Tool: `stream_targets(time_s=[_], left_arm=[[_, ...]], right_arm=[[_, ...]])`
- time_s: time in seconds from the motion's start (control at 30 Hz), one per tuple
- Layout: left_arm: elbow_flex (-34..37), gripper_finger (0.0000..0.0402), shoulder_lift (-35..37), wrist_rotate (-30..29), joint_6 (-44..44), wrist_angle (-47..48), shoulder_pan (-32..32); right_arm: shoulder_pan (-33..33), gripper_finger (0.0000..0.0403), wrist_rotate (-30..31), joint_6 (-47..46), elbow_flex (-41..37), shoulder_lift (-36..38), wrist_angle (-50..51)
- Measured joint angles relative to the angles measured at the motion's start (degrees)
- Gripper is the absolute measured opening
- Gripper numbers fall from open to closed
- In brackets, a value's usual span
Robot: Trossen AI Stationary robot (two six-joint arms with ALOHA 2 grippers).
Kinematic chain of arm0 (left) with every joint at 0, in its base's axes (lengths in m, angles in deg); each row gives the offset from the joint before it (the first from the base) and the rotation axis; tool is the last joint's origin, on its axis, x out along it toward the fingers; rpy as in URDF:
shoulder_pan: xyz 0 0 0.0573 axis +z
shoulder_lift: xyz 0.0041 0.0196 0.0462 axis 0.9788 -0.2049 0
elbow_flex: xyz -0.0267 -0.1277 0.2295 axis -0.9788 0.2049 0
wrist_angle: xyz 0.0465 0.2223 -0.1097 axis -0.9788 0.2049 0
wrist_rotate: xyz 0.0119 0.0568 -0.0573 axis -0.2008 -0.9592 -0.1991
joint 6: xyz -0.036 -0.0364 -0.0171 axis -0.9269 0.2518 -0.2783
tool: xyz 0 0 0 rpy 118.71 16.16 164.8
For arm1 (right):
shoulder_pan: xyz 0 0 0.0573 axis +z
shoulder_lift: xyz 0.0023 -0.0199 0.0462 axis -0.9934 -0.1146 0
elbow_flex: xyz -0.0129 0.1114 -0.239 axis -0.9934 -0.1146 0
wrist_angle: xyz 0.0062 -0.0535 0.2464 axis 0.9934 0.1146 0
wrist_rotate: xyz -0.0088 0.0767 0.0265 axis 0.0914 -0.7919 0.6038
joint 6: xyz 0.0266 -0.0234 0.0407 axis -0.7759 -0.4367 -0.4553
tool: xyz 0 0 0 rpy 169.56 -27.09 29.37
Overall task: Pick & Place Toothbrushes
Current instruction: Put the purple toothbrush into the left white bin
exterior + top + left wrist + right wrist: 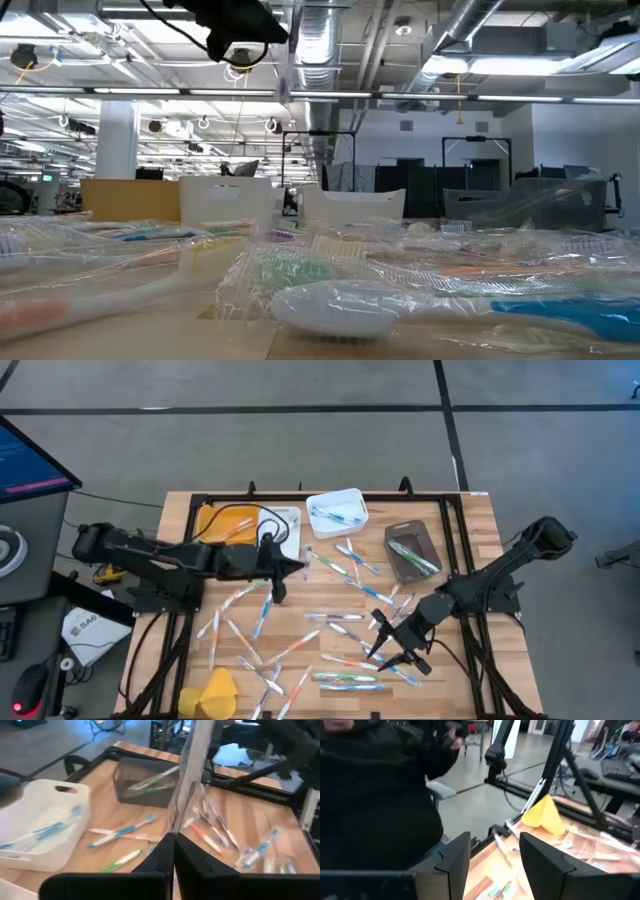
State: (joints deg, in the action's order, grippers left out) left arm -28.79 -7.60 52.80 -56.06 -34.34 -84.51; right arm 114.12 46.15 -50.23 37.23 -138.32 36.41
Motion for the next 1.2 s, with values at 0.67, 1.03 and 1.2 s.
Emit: stream_targets(time_s=[0.67, 1.03, 1.2], left_arm=[[-19.6, 0.0000, -7.8, 10.6, -4.4, 41.3, 26.8], [-19.9, 0.0000, -15.6, 18.6, -1.6, 41.3, 34.3], [-19.9, 0.0000, -18.9, 18.6, -1.6, 41.8, 34.7]], right_arm=[[-7.9, 0.0165, 0.0, -4.0, 0.0, 0.0, 4.8], [-7.8, 0.0164, 0.0, -6.1, 0.0, 0.0, 5.0], [-7.8, 0.0167, 0.0, -6.1, 0.0, 0.0, 6.1]])
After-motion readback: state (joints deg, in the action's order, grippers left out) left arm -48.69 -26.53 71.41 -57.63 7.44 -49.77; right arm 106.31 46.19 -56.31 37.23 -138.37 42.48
